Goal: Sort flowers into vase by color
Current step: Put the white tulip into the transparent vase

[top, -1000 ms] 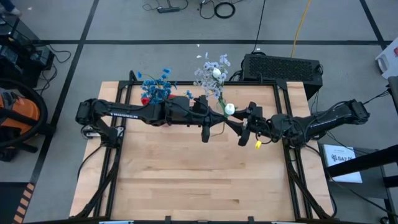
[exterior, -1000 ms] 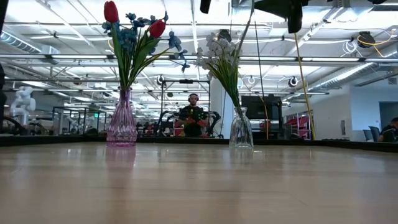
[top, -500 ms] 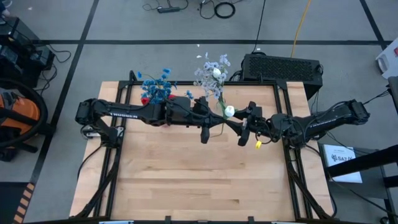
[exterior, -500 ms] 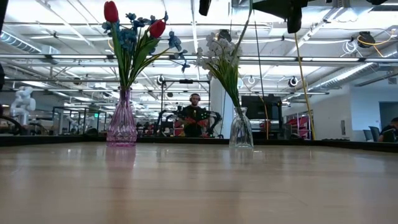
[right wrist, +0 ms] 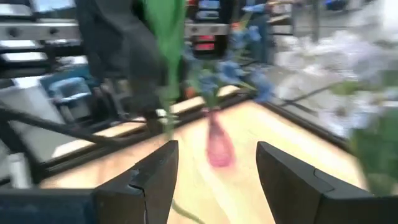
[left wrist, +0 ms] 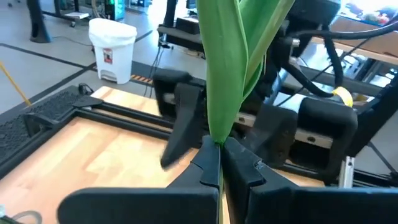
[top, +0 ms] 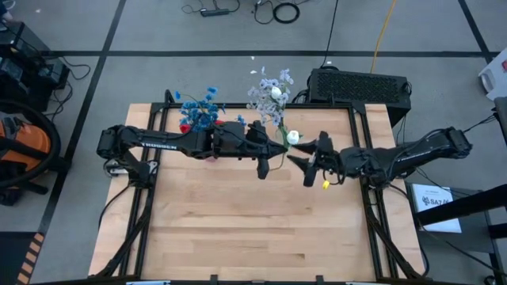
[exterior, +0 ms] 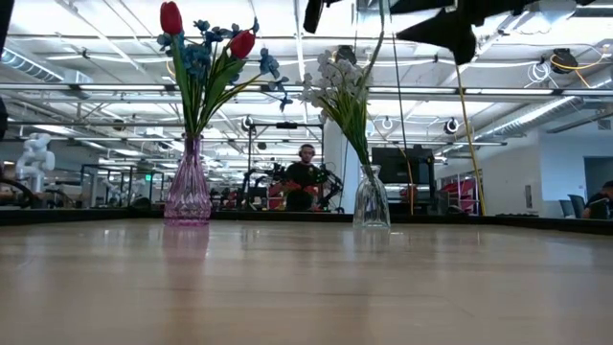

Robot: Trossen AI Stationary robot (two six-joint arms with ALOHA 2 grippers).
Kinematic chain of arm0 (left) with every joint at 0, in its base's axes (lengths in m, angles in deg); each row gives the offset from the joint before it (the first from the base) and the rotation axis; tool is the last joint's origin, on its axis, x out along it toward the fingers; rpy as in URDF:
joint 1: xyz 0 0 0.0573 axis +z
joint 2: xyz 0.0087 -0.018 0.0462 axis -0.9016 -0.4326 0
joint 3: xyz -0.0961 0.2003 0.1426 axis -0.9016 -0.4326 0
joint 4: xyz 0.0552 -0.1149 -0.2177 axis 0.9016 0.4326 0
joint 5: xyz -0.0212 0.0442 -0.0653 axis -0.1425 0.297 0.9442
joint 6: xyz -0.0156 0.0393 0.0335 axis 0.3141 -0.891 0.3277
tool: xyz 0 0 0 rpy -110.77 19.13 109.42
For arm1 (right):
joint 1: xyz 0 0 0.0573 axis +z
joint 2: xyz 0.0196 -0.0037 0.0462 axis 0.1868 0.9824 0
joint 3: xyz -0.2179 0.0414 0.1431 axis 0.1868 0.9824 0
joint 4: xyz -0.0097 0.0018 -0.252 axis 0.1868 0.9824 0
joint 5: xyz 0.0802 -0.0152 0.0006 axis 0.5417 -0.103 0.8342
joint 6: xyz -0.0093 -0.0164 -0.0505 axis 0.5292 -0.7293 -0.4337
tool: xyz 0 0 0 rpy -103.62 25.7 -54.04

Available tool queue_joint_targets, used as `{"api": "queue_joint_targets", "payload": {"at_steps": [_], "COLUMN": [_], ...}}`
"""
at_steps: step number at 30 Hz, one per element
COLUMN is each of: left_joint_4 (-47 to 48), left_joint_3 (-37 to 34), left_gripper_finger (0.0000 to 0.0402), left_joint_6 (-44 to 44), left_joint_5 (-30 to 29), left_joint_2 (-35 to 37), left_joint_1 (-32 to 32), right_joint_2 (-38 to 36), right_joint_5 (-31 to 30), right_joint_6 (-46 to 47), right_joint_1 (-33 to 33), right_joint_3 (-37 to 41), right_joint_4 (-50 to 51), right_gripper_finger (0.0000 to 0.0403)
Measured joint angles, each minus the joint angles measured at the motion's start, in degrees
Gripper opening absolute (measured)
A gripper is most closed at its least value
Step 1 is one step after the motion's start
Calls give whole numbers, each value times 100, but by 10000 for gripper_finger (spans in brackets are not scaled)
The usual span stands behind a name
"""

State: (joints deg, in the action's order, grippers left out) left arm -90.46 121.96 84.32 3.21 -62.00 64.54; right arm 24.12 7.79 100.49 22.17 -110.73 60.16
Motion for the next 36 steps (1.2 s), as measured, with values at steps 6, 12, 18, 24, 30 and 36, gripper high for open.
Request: {"api": "queue_joint_targets", "payload": {"at_steps": [6,12,18,24,30,36], "left_joint_4": [380,344,350,352,360,372], "left_joint_3": [0,0,0,2,4,7], "left_gripper_finger": [2,2,2,2,2,2], "left_joint_6": [2,2,2,2,4,5], "left_joint_5": [-86,-235,-233,-230,-228,-223], "left_joint_2": [0,2,3,4,4,4], "left_joint_1": [8,23,36,40,38,29], "right_joint_2": [-485,-736,-516,50,464,650], "right_joint_5": [-1238,-483,-226,193,197,221], "right_joint_6": [-31,-507,-466,-611,-755,-972], "right_joint_1": [-4,-4,-4,-20,-146,-236], "right_joint_3": [2,2,6,-72,-424,-744], "right_joint_4": [430,-112,-277,-953,-972,-911], "right_gripper_finger": [208,208,208,208,208,200]}}
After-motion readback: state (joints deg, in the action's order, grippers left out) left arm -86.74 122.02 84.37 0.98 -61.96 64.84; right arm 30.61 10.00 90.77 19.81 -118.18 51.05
